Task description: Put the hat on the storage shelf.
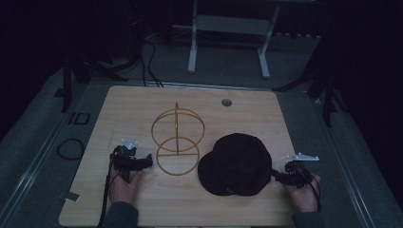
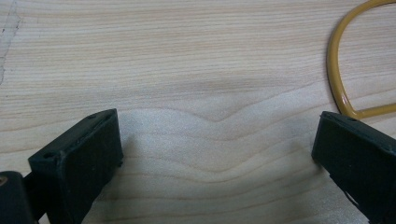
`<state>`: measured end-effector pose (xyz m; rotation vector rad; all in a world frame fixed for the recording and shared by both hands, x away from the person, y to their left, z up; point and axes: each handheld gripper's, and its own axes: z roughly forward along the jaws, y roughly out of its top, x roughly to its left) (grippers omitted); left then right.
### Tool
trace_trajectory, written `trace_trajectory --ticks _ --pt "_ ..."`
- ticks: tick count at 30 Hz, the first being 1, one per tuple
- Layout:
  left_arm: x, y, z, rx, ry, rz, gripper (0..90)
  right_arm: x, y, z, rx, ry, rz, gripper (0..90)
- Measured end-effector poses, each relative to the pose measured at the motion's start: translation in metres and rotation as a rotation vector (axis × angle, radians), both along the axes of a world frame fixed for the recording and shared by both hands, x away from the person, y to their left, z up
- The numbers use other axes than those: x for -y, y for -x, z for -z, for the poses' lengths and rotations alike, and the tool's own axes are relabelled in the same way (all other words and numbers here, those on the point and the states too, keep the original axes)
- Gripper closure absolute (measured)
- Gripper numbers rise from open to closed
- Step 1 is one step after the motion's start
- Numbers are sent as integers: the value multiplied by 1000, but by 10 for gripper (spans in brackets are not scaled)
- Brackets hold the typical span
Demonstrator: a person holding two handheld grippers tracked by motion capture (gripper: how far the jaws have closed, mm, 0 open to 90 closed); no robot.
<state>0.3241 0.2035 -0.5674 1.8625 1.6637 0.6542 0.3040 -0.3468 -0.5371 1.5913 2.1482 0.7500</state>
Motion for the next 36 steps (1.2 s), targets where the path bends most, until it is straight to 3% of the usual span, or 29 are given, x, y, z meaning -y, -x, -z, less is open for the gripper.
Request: trace_trajectory --ticks 13,24,36 --pt "1 0 0 1 1 -4 12 -11 4 -26 14 7 -98 377" --pt "2 0 0 2 1 -5 12 -31 -4 -48 42 -19 -158 375" --pt "2 0 0 3 2 -6 12 -56 0 -66 54 -48 -202 353"
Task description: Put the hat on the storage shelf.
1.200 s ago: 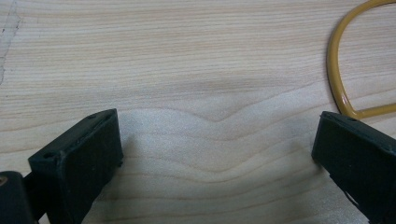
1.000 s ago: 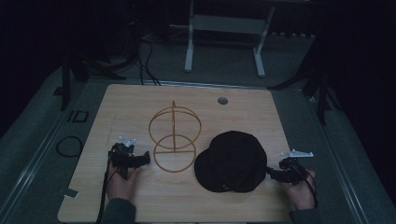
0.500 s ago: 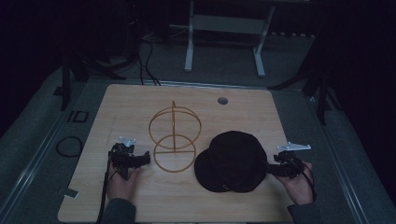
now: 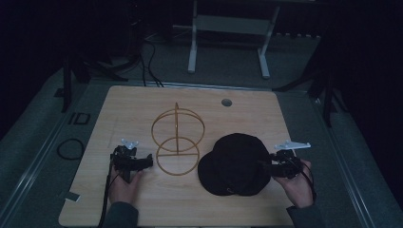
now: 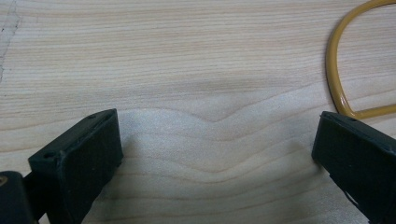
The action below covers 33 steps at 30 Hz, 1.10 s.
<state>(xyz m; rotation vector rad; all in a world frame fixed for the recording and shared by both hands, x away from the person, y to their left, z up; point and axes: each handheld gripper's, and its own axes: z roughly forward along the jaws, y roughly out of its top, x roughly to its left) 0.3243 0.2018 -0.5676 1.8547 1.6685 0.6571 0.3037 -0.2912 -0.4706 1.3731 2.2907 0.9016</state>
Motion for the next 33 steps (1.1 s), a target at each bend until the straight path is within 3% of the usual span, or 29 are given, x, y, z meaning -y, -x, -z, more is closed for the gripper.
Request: trace_trajectory --ticks 20,33 --pt "0 0 0 0 0 0 12 -43 6 -16 30 -30 -89 331" --pt "0 0 0 0 0 0 12 -79 6 -12 14 -37 -161 321"
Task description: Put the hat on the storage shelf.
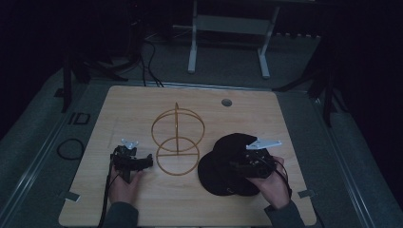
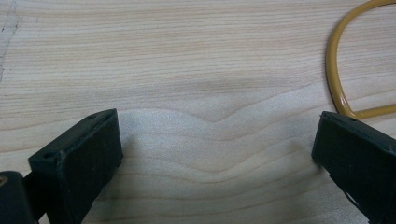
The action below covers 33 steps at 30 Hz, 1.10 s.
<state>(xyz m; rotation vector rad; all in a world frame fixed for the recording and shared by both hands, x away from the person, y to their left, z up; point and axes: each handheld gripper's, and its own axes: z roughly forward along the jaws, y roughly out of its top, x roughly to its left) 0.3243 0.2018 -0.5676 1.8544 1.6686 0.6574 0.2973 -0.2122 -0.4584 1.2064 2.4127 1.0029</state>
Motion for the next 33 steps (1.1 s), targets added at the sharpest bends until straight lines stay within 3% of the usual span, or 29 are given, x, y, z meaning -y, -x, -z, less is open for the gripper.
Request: trace_trajectory --ticks 12,23,33 --pt "0 0 0 0 0 0 12 -26 4 14 -38 6 -56 311" --pt "0 0 0 0 0 0 12 -48 4 23 -55 59 -91 298" --pt "0 0 0 0 0 0 12 -62 -2 42 -121 106 -59 275"
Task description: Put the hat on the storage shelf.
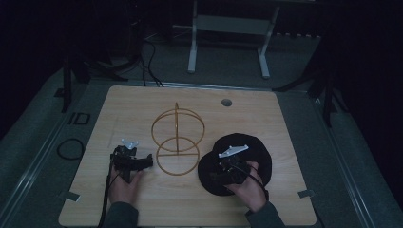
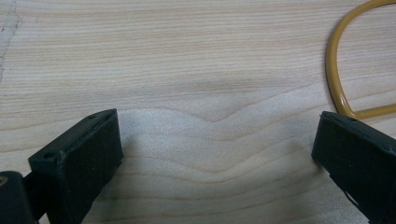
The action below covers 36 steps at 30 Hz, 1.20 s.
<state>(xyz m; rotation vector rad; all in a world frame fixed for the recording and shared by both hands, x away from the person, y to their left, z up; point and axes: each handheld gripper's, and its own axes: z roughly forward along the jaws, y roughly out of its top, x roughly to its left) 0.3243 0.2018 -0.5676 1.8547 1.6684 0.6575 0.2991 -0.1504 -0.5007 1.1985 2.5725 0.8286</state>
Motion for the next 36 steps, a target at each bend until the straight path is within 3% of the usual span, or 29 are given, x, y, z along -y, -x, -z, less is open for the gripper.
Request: trace_trajectory --ticks 3,8,17,24,36 --pt "0 0 0 0 0 0 12 -4 -1 7 -24 19 0 296" --pt "0 0 0 0 0 0 12 -7 -1 9 -8 42 5 384" --pt "0 0 0 1 0 0 12 3 -6 10 -84 -104 50 745" --pt "0 0 0 0 0 0 12 6 -5 5 -63 -76 66 805" --pt "0 0 0 0 0 0 12 9 -9 -5 -75 -45 53 810"
